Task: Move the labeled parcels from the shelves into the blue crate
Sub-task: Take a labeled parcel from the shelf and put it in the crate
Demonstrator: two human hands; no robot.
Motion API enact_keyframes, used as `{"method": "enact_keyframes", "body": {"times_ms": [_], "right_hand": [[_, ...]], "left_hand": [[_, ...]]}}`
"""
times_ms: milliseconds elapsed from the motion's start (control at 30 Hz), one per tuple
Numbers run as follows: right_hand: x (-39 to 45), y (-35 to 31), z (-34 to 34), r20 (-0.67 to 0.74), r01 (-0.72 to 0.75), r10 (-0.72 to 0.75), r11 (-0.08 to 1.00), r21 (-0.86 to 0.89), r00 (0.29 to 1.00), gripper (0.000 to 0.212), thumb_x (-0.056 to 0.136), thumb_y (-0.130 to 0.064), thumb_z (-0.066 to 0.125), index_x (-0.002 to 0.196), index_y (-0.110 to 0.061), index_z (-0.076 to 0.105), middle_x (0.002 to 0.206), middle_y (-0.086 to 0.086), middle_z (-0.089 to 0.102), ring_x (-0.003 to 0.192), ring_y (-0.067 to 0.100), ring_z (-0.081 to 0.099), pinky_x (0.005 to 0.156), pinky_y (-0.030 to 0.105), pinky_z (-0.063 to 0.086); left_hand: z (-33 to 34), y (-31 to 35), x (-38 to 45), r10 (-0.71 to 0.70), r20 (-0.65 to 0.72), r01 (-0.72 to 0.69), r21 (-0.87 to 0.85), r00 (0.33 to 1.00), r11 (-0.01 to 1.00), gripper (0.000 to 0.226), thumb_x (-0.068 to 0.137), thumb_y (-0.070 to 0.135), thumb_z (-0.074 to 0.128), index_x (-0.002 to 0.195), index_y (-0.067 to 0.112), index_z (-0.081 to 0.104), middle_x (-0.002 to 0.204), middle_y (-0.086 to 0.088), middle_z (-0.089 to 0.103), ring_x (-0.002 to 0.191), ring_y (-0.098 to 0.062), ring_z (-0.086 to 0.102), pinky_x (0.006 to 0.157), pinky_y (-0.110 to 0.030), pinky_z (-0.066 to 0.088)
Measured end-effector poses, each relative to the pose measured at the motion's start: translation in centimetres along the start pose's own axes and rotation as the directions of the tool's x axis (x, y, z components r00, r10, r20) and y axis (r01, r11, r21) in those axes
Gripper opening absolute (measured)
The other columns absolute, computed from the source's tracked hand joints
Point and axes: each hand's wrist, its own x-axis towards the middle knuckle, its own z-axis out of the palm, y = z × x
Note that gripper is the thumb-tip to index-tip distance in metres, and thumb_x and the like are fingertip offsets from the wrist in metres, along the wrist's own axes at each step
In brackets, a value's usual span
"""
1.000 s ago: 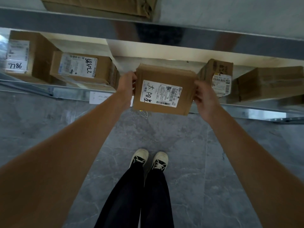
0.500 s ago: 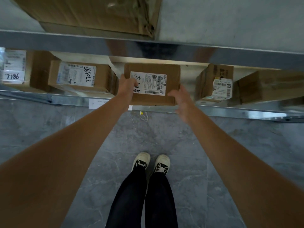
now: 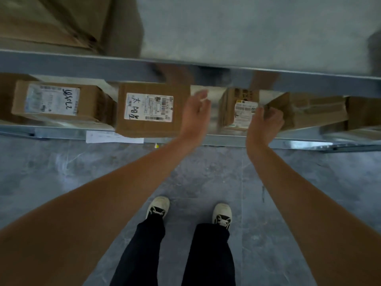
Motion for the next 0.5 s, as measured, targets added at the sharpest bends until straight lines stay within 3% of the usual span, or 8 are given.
{"method": "enact_keyframes", "body": {"times_ms": [67, 100, 167, 233, 333, 433, 500], "right_hand": [[2.5, 1.3, -0.5, 0.13, -0.115, 0.111, 0.993, 0.019, 0.985, 0.041, 0.096, -0.033, 0.047, 0.124, -0.005, 0.053, 0.12, 0.009, 0.058, 0.099, 0.021, 0.059, 0.08, 0.032, 0.051], [3.5, 2.0, -0.7, 0.244, -0.179, 0.168, 0.983, 0.027, 0.955, 0.039, 0.098, -0.034, 0.041, 0.123, -0.007, 0.055, 0.112, 0.006, 0.061, 0.093, 0.018, 0.061, 0.073, 0.028, 0.05], [4.9, 3.2, -1.2, 0.46, -0.262, 0.221, 0.965, 0.026, 0.86, 0.039, 0.103, -0.035, 0.029, 0.112, -0.013, 0.06, 0.096, -0.001, 0.065, 0.085, 0.01, 0.062, 0.067, 0.021, 0.045], [5.7, 4.1, -1.6, 0.584, -0.299, 0.217, 0.953, 0.046, 0.782, 0.037, 0.104, -0.036, 0.025, 0.105, -0.021, 0.059, 0.089, -0.01, 0.063, 0.078, -0.002, 0.056, 0.064, 0.015, 0.04], [5.4, 5.0, -1.9, 0.667, -0.242, 0.153, 0.969, 0.042, 0.729, 0.037, 0.102, -0.034, 0.03, 0.114, -0.017, 0.06, 0.105, -0.006, 0.066, 0.088, -0.003, 0.058, 0.071, 0.016, 0.04], [4.3, 7.0, -3.3, 0.659, -0.119, 0.062, 0.992, 0.043, 0.749, 0.047, 0.092, -0.041, 0.033, 0.125, -0.02, 0.058, 0.12, -0.003, 0.065, 0.107, 0.009, 0.059, 0.089, 0.026, 0.045], [3.8, 8.0, -4.6, 0.655, -0.062, -0.008, 0.994, 0.085, 0.756, 0.038, 0.1, -0.033, 0.033, 0.127, -0.016, 0.055, 0.119, -0.002, 0.062, 0.104, 0.01, 0.057, 0.089, 0.023, 0.045]], "left_hand": [[3.3, 0.6, -0.2, -0.158, 0.104, 0.167, -0.084, 0.982, 0.982, 0.042, 0.105, 0.023, 0.031, 0.143, 0.01, 0.039, 0.149, -0.007, 0.039, 0.131, -0.015, 0.04, 0.103, -0.024, 0.03], [4.6, 0.7, -0.2, -0.214, 0.137, 0.23, -0.118, 0.967, 0.966, 0.041, 0.106, 0.024, 0.027, 0.141, 0.009, 0.039, 0.152, -0.008, 0.034, 0.133, -0.017, 0.037, 0.105, -0.024, 0.028], [7.0, 0.4, 0.3, -0.284, 0.188, 0.316, -0.17, 0.94, 0.933, 0.038, 0.106, 0.024, 0.02, 0.125, 0.011, 0.051, 0.143, -0.01, 0.042, 0.118, -0.016, 0.043, 0.099, -0.025, 0.033], [9.2, -0.8, 1.1, -0.306, 0.199, 0.348, -0.231, 0.931, 0.909, 0.046, 0.106, 0.025, 0.017, 0.127, 0.004, 0.052, 0.133, -0.012, 0.053, 0.118, -0.021, 0.051, 0.092, -0.024, 0.039], [12.2, -3.1, 1.2, -0.257, 0.065, 0.265, -0.225, 0.964, 0.937, 0.043, 0.105, 0.02, 0.022, 0.129, 0.0, 0.051, 0.124, -0.016, 0.06, 0.112, -0.026, 0.059, 0.082, -0.02, 0.048], [13.4, -5.3, -0.7, -0.164, -0.081, 0.148, -0.178, 0.983, 0.973, 0.032, 0.104, 0.017, 0.03, 0.127, 0.008, 0.05, 0.107, 0.002, 0.06, 0.09, -0.002, 0.058, 0.076, -0.01, 0.049], [13.6, -6.2, -2.0, -0.162, -0.124, 0.137, -0.191, 0.979, 0.972, 0.032, 0.103, 0.017, 0.032, 0.127, 0.01, 0.051, 0.105, 0.005, 0.059, 0.092, -0.002, 0.058, 0.081, -0.012, 0.049]]}}
